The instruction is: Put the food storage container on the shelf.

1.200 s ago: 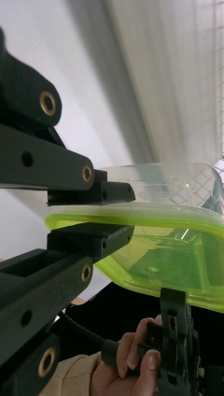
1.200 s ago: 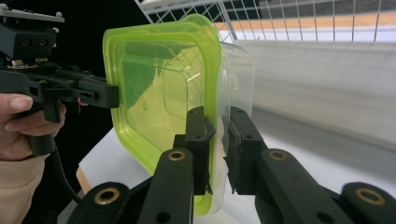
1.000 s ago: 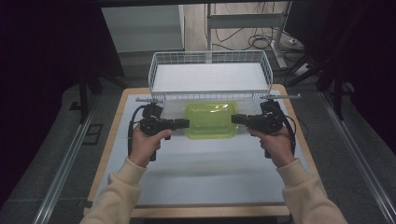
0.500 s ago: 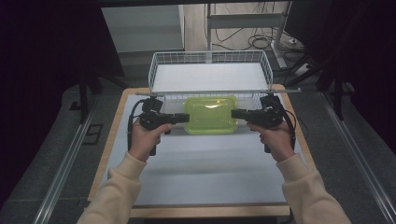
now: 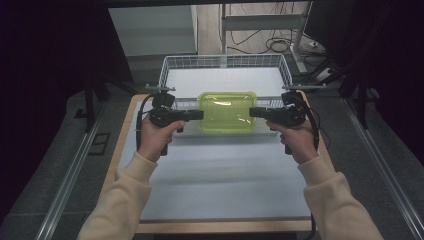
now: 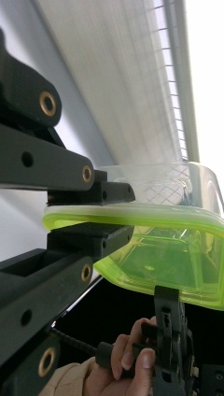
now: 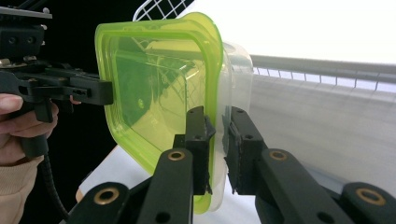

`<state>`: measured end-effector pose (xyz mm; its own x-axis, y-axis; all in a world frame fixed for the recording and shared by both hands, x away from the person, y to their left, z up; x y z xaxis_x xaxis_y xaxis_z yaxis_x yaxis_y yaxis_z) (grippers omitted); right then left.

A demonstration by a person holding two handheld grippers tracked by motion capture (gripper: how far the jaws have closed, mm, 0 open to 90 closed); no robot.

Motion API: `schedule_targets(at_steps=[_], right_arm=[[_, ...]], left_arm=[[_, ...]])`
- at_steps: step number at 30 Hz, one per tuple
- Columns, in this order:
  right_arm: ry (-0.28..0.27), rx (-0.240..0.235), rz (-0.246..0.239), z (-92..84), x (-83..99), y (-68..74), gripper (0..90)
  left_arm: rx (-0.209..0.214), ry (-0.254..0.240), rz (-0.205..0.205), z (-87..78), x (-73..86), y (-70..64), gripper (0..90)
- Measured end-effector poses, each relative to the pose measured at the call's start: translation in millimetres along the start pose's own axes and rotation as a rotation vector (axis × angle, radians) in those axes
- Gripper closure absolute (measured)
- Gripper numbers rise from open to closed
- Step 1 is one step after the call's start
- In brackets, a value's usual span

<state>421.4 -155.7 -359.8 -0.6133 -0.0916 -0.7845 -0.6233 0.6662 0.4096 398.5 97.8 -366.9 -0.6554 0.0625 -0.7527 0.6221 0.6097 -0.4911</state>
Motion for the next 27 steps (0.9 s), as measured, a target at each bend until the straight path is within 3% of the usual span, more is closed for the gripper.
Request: schedule_targets(at_steps=[15, 27], right_arm=[[-0.013, 0.011, -0.009, -3.6, -26.2, -3.0, 80.4], [-0.030, 0.022, -0.007, 3.5, -48.6, -13.3, 80.3]], left_arm=[[-0.012, -0.015, 0.017, 0.7, -25.8, -1.8, 81.2], [-0.011, -0.019, 0.017, 6.9, -49.9, 10.4, 81.2]])
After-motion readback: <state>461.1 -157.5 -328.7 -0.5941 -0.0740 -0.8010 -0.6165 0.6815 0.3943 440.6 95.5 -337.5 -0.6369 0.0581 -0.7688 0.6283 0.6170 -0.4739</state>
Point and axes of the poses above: each handheld gripper's, and its own axes: z roughly forward along the jaws, x roughly out of its underside, y roughly to its left, the point moved 6 cm from there along z, roughly forward along the jaws, and after that the axes turned 2 degrees about x, right-handed, at the moved point
